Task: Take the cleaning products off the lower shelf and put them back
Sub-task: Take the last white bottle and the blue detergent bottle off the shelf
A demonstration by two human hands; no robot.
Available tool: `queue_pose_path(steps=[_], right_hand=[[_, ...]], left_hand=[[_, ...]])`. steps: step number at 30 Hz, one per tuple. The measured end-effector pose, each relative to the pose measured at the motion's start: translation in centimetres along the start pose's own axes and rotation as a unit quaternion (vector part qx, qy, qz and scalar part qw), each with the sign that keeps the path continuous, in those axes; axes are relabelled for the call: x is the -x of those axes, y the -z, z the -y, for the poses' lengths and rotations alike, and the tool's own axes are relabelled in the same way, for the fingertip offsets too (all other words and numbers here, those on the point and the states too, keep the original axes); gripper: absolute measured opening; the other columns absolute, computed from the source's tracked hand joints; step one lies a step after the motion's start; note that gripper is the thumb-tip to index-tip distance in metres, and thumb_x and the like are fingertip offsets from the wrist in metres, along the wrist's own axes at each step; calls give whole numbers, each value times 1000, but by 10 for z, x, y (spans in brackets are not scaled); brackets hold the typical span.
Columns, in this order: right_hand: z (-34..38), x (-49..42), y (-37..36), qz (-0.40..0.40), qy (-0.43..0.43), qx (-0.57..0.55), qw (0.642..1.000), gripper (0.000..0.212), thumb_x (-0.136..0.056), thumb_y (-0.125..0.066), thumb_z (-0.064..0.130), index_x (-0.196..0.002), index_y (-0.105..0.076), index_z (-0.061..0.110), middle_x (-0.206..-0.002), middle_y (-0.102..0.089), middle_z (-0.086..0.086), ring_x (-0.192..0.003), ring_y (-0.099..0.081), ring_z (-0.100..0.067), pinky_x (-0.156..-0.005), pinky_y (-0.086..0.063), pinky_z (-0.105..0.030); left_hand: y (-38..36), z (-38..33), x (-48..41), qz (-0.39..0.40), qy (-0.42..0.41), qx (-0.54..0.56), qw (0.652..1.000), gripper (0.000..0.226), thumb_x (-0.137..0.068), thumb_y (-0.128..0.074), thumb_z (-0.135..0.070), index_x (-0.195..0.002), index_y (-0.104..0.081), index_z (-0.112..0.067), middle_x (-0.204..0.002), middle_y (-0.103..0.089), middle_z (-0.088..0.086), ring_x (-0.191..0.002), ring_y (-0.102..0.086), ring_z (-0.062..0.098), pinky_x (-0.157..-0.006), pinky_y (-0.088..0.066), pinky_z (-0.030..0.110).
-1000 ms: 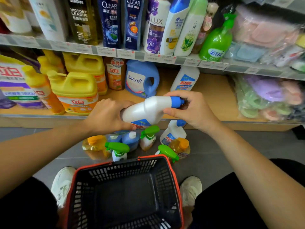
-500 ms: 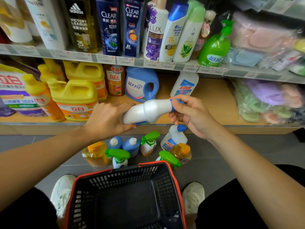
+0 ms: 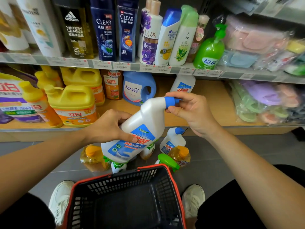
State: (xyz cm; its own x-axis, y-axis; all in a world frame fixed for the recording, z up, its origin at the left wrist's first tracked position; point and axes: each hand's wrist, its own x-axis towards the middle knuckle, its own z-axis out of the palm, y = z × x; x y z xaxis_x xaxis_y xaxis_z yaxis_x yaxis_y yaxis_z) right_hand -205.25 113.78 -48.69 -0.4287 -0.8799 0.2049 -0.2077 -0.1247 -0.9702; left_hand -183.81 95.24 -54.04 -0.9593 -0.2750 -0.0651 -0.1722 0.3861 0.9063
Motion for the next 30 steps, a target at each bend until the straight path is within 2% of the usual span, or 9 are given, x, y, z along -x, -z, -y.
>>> queue_pose_path(steps=[6, 9, 12, 16, 20, 23, 26, 28, 30], right_hand=[[2, 0, 1, -22, -19, 0, 1000, 32, -79, -77, 4, -107, -72, 19, -97, -76, -1, -81, -73, -22, -77, -59, -29], [1, 1, 0, -31, -28, -5, 999, 26, -79, -79, 14, -103, -74, 24, -95, -76, -3, -78, -74, -24, -75, -59, -29], [-2, 1, 0, -57, -39, -45, 997, 21, -81, -77, 27, -101, -77, 20, -99, -76, -4, -82, -74, -30, -75, -61, -32], [-4, -1, -1, -87, -66, -106, 988, 26, -81, -71, 23, -104, -75, 12, -102, -76, -7, -85, -73, -26, -75, -59, -27], [-2, -2, -3, -85, -53, -144, 984, 30, -79, -72, 15, -108, -73, 11, -104, -76, -9, -91, -73, -25, -79, -59, -28], [-5, -1, -1, -89, -64, -83, 991, 33, -83, -74, 10, -115, -70, 18, -100, -76, -12, -90, -74, -26, -74, -58, -30], [-14, 2, -2, -8, -128, 47, 991, 38, -82, -79, 17, -118, -68, 19, -102, -76, -7, -92, -73, -20, -74, -57, -30], [-22, 6, -8, 92, -174, 79, 977, 45, -79, -82, 19, -122, -67, 18, -112, -74, -2, -104, -70, -18, -86, -58, -32], [-31, 12, -18, 146, -209, 78, 964, 51, -78, -83, 12, -125, -63, 15, -118, -72, -4, -109, -68, -20, -95, -57, -35]], left_hand=[[-3, 1, -1, 34, 2, 50, 998, 44, -72, -91, -19, -112, -75, -17, -104, -79, -4, -92, -77, 19, -72, -64, 33], [-6, 2, -1, 22, -3, 43, 999, 45, -70, -92, -22, -111, -75, -18, -104, -79, -6, -92, -77, 17, -72, -64, 33], [-4, 3, -1, 8, -5, 24, 1000, 48, -68, -93, -27, -111, -75, -19, -103, -79, -8, -91, -77, 15, -74, -64, 36], [-2, 2, -1, 1, -2, 39, 999, 48, -67, -93, -26, -111, -75, -20, -103, -79, -7, -91, -77, 16, -74, -64, 36], [-3, 2, -1, -3, 8, 68, 998, 45, -68, -93, -23, -109, -76, -17, -102, -79, -4, -90, -77, 19, -73, -64, 36], [-5, 0, -1, -20, 13, 102, 994, 42, -67, -93, -25, -106, -77, -19, -101, -79, -2, -90, -78, 21, -71, -64, 37], [-6, -5, -1, -48, 34, 170, 984, 44, -65, -93, -31, -105, -78, -26, -104, -79, 1, -93, -77, 24, -73, -64, 39], [-4, -8, -2, -68, 35, 201, 977, 47, -66, -92, -32, -110, -77, -25, -108, -78, 4, -97, -76, 26, -75, -64, 40], [-3, -10, -3, -81, 28, 235, 968, 45, -69, -91, -28, -111, -77, -21, -110, -77, 7, -100, -75, 29, -76, -63, 41]])
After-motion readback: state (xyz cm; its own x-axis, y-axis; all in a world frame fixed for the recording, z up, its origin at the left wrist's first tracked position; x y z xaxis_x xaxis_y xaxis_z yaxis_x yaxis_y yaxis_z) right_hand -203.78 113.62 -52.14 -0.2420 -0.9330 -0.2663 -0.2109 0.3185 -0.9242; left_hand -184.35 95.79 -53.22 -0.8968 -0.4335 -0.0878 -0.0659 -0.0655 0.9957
